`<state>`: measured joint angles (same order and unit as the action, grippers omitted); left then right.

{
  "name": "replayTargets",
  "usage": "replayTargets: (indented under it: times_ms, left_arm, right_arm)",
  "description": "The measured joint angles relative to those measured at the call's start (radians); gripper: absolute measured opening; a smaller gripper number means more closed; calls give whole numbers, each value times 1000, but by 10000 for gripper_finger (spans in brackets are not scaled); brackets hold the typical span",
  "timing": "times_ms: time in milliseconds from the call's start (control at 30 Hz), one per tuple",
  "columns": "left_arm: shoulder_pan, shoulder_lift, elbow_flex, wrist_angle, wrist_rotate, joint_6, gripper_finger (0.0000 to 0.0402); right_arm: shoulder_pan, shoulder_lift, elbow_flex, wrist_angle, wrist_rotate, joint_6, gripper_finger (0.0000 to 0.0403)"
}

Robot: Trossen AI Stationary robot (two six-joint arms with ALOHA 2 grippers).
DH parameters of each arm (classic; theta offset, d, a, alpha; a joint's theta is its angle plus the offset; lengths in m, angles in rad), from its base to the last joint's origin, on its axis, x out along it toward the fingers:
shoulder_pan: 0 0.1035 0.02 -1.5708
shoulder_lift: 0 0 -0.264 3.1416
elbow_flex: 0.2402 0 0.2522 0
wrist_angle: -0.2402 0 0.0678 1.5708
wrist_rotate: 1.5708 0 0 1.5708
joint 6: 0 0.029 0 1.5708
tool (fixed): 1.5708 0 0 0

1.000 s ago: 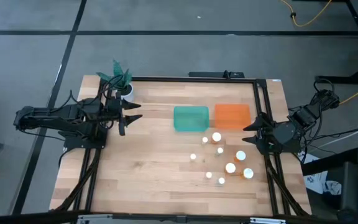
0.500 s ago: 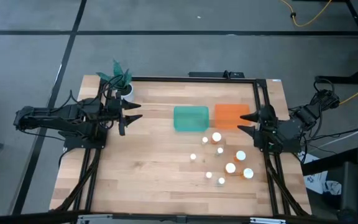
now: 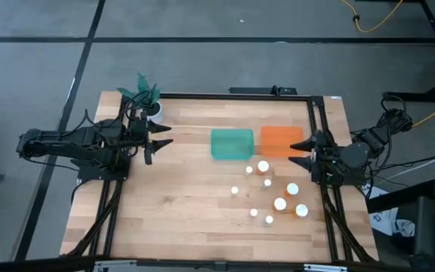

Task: Pick and place medicine bottles into bin by pill shape (circle, oval)
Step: Put the blue pill bottle into the orange bin

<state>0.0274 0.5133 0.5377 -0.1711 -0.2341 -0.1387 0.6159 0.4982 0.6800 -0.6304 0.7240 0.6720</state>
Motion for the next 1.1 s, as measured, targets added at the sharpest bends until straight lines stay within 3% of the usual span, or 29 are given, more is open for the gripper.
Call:
replayTargets:
  times_ms: [500,633,900,1100]
  left_arm:
    - [0,0,0,0,-1,153,214]
    - [0,0,0,0,-1,149,214]
    - [0,44,0,5,-1,140,214]
    - [0,163,0,14,0,100,214]
  right_arm:
    - [0,3,0,-2,-18,-30,255]
    - [0,4,0,33,8,-103,255]
    - [0,13,0,119,-18,-73,255]
    - [0,123,1,99,-174,-25,255]
